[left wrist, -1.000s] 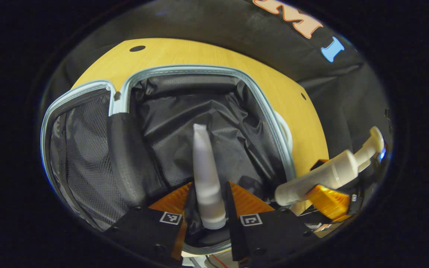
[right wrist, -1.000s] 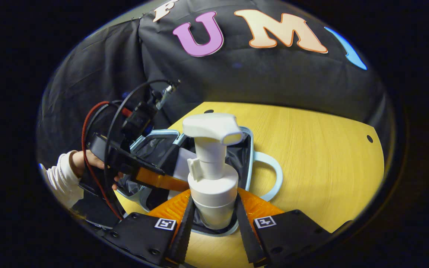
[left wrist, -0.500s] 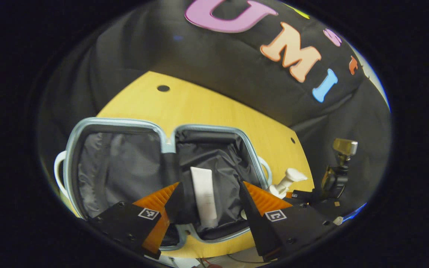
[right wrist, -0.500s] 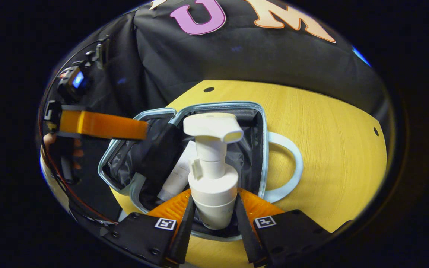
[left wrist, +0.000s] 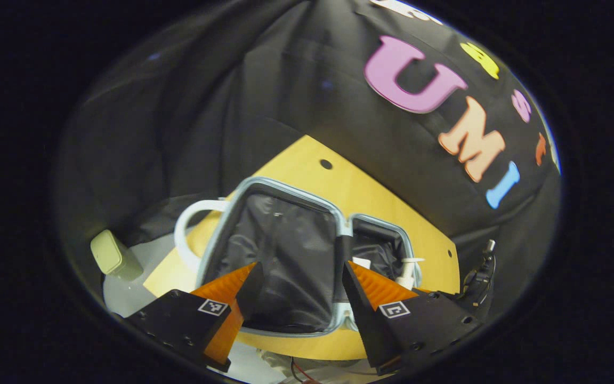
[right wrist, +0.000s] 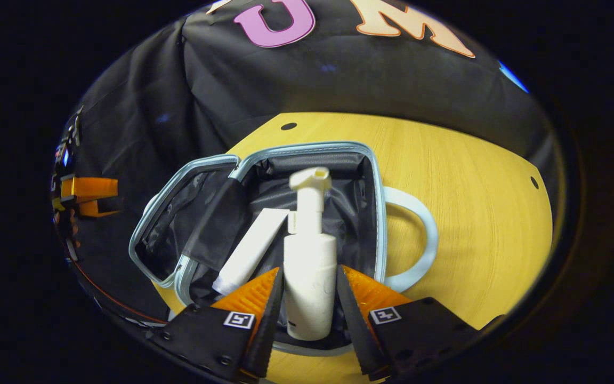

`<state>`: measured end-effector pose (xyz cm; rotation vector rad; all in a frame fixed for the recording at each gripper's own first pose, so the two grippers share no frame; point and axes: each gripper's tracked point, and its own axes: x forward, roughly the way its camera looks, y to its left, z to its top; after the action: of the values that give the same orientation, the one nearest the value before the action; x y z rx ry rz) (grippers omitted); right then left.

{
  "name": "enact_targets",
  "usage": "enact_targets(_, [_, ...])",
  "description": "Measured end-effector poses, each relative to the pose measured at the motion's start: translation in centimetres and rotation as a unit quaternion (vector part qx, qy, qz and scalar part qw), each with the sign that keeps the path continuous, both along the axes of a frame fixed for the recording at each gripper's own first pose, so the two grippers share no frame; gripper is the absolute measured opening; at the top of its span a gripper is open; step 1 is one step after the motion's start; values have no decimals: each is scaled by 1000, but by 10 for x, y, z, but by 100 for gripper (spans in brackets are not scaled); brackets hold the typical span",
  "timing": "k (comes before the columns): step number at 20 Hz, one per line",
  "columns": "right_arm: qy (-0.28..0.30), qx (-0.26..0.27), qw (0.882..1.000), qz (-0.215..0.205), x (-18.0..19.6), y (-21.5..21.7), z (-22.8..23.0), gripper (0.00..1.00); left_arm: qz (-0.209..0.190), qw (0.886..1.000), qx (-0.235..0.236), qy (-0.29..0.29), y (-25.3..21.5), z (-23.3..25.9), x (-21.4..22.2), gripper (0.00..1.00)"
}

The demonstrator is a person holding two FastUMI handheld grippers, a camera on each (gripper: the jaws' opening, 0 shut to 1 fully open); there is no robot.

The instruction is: First open the suitcase, pack the skin care products into it, and then close the suitcase.

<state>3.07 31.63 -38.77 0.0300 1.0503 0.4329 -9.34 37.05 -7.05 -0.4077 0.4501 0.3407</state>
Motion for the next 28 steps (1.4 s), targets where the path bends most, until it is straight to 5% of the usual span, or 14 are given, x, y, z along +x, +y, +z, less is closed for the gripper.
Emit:
enact_targets(3, [-35, 15, 999, -15, 9, -3, 19, 84, 55, 998, -16, -11, 52, -19, -21, 87])
enact_targets(4, [-54, 19, 998, -22, 13, -8, 30, 82, 70, 997, -22, -14, 71, -27, -27, 87])
enact_targets(5, [-73, 26, 997, -27, 17, -10, 42, 94, 83, 996, -28, -16, 89, -33, -33, 87])
enact_targets(10, [-162, 59, 983, -68, 25, -42, 116, 98, 126, 990, -59, -21, 169, -53, -50, 87])
enact_targets(16, [-224, 14, 970, -96, 20, -102, 167, 98, 127, 988, -91, -2, 200, -88, -23, 91])
enact_targets(17, [-230, 3, 968, -100, 19, -111, 171, 98, 126, 987, -98, 0, 201, -92, -18, 80])
enact_targets(21, [-233, -23, 964, -127, 15, -139, 176, 98, 112, 986, -122, -1, 204, -102, -4, 77])
enact_targets(24, [-239, -34, 961, -131, 15, -150, 180, 98, 116, 984, -136, 0, 206, -108, 2, 63])
enact_targets(25, [-242, -39, 961, -131, 16, -152, 181, 98, 116, 983, -141, 1, 206, -109, 3, 39])
enact_targets(26, [-242, -43, 961, -129, 16, -153, 181, 98, 112, 983, -149, -2, 204, -110, 6, 41])
enact_targets(28, [-242, -45, 961, -128, 16, -156, 185, 98, 109, 980, -163, -11, 202, -110, 8, 13])
